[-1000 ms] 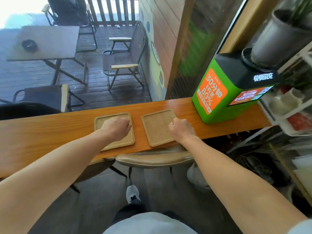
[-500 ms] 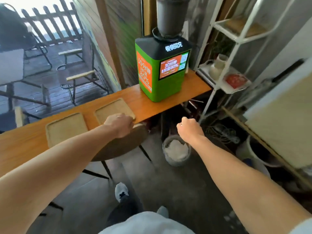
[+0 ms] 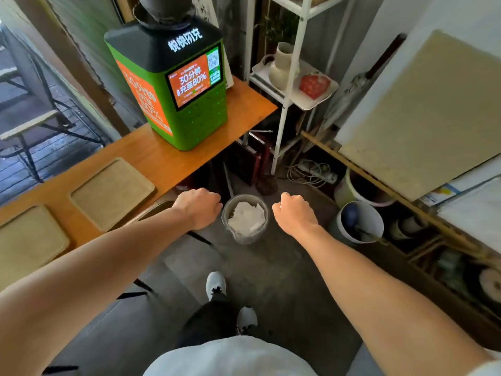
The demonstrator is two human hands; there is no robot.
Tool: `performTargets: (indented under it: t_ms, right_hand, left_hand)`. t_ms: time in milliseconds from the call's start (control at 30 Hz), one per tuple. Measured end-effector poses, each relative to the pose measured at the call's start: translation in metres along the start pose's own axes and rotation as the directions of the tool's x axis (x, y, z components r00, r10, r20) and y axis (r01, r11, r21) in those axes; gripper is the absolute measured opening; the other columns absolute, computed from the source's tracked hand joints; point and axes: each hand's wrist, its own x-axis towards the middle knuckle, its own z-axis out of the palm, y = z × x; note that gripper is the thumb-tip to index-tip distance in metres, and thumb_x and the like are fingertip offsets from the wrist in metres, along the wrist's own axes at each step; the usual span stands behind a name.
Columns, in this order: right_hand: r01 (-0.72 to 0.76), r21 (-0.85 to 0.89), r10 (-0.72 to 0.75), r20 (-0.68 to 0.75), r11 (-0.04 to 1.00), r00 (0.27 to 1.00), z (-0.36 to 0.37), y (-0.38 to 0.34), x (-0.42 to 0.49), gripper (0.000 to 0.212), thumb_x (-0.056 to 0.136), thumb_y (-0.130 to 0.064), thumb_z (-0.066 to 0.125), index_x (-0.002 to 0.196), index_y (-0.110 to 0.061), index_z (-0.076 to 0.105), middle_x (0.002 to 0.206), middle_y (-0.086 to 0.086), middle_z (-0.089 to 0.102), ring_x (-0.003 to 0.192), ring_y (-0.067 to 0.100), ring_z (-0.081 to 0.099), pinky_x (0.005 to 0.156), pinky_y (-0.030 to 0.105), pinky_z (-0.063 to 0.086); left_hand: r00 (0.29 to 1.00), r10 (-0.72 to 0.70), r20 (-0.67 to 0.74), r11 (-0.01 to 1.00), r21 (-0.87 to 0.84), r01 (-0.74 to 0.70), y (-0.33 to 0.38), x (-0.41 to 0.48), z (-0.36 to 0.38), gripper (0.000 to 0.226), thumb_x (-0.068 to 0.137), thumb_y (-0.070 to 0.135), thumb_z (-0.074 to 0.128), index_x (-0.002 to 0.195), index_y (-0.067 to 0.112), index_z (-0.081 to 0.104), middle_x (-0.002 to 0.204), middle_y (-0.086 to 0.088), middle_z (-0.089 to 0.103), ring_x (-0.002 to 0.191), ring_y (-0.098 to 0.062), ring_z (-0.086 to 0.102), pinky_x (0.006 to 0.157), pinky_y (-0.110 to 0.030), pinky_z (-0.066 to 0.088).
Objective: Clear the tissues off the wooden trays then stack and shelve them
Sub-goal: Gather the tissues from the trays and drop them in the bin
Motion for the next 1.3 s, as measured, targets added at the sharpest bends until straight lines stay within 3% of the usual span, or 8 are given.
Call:
performTargets:
  t_ms: [233, 433, 700, 867, 933, 1033, 1200, 1300]
  right_hand:
    - [-0.067, -0.005, 0.067, 0.103, 0.998, 0.992, 0.034, -0.002, 0.039, 0.026, 0.093, -0.028, 0.039, 0.099, -0.008, 0.054, 0.109, 0.02, 0.064, 0.094, 0.041, 0.06, 0.067, 0.038, 0.038]
    - [-0.045, -0.006, 0.045, 0.195, 0.999, 0.98, 0.067, 0.008, 0.06, 0.028, 0.095, -0.028, 0.04, 0.102, -0.004, 0.054, 0.108, 0.022, 0.064, 0.093, 0.041, 0.06, 0.066, 0.038, 0.038]
    - [0.017, 0.045, -0.028, 0.263, 0.999, 0.964, 0.124, 0.034, 0.134, 0.025, 0.095, -0.027, 0.042, 0.1, -0.005, 0.054, 0.102, 0.02, 0.065, 0.087, 0.042, 0.06, 0.064, 0.039, 0.038]
    - [-0.025, 0.086, 0.001, 0.264, 0.996, 0.965, 0.189, 0.053, 0.187, 0.015, 0.094, -0.022, 0.044, 0.091, -0.008, 0.049, 0.096, 0.016, 0.062, 0.072, 0.032, 0.046, 0.06, 0.038, 0.035]
    - [-0.029, 0.095, 0.0, 0.29, 0.995, 0.957, 0.225, 0.059, 0.205, 0.011, 0.093, -0.018, 0.045, 0.085, -0.011, 0.043, 0.096, 0.015, 0.06, 0.073, 0.033, 0.048, 0.06, 0.038, 0.035]
    - [-0.028, 0.099, -0.007, 0.342, 0.995, 0.94, 0.282, 0.067, 0.232, 0.005, 0.092, -0.013, 0.049, 0.092, -0.008, 0.052, 0.103, 0.016, 0.059, 0.086, 0.038, 0.057, 0.063, 0.038, 0.038]
    - [-0.077, 0.122, 0.023, 0.391, 0.99, 0.92, 0.368, 0.081, 0.267, 0.02, 0.087, -0.014, 0.061, 0.106, -0.01, 0.055, 0.11, 0.013, 0.056, 0.095, 0.036, 0.057, 0.067, 0.038, 0.043]
    - [-0.084, 0.133, 0.027, 0.386, 0.988, 0.922, 0.407, 0.086, 0.287, 0.026, 0.085, -0.013, 0.064, 0.109, -0.01, 0.056, 0.112, 0.014, 0.055, 0.098, 0.036, 0.058, 0.074, 0.043, 0.052]
  left_hand:
    - [0.994, -0.026, 0.109, 0.999, -0.035, 0.03, -0.028, 0.035, 0.056, 0.029, 0.099, 0.035, 0.036, 0.082, 0.023, 0.057, 0.093, -0.007, 0.068, 0.082, -0.032, 0.065, 0.061, -0.036, 0.045]
    - [0.962, -0.089, 0.259, 0.993, -0.048, 0.105, -0.045, 0.059, 0.074, 0.033, 0.099, 0.034, 0.038, 0.104, 0.019, 0.067, 0.099, -0.009, 0.07, 0.089, -0.034, 0.067, 0.073, -0.041, 0.056]
    - [0.948, -0.146, 0.282, 0.973, -0.132, 0.189, -0.012, 0.137, 0.131, 0.023, 0.098, 0.034, 0.038, 0.086, 0.024, 0.055, 0.086, -0.007, 0.064, 0.073, -0.031, 0.058, 0.06, -0.038, 0.046]
    - [0.938, -0.117, 0.328, 0.977, -0.131, 0.168, -0.005, 0.19, 0.198, 0.026, 0.098, 0.034, 0.035, 0.086, 0.021, 0.054, 0.092, -0.01, 0.067, 0.08, -0.037, 0.064, 0.071, -0.044, 0.055]
    - [0.93, -0.127, 0.345, 0.973, -0.138, 0.184, -0.008, 0.212, 0.232, 0.026, 0.098, 0.032, 0.035, 0.087, 0.017, 0.054, 0.092, -0.012, 0.067, 0.081, -0.039, 0.064, 0.072, -0.045, 0.055]
    - [0.925, -0.117, 0.361, 0.976, -0.131, 0.175, -0.013, 0.245, 0.285, 0.024, 0.099, 0.031, 0.036, 0.09, 0.017, 0.054, 0.094, -0.012, 0.067, 0.083, -0.039, 0.064, 0.069, -0.043, 0.053]
    - [0.92, -0.104, 0.378, 0.974, -0.147, 0.17, -0.02, 0.306, 0.36, 0.02, 0.099, 0.03, 0.037, 0.088, 0.019, 0.049, 0.095, -0.01, 0.062, 0.077, -0.033, 0.055, 0.063, -0.04, 0.046]
    - [0.912, -0.135, 0.388, 0.965, -0.16, 0.21, -0.026, 0.338, 0.394, 0.021, 0.098, 0.029, 0.043, 0.105, 0.018, 0.059, 0.094, -0.007, 0.058, 0.078, -0.03, 0.056, 0.064, -0.039, 0.05]
